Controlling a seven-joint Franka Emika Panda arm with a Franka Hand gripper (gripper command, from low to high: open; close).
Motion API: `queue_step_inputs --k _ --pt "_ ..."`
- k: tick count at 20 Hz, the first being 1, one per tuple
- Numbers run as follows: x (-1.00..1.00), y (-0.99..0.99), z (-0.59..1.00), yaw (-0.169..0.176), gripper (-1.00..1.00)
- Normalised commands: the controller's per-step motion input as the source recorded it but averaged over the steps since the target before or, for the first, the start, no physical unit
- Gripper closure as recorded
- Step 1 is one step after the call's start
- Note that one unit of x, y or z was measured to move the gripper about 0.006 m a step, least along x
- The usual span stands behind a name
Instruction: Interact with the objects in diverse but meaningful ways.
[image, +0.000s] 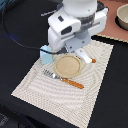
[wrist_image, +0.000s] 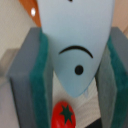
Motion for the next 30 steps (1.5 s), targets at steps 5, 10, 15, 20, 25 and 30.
queue_step_inputs --k 5,10,15,20,25,30 --pt "-0.65 0.85 0.24 0.019 1.0" --pt "-0.67 0.83 0.23 0.023 1.0" --pt "-0.72 0.79 0.18 0.028 1.0" --pt "-0.73 0.76 0.11 0.039 1.0" --pt "-0.71 0.74 0.04 0.043 1.0" --pt "-0.68 0.73 0.0 0.046 1.0"
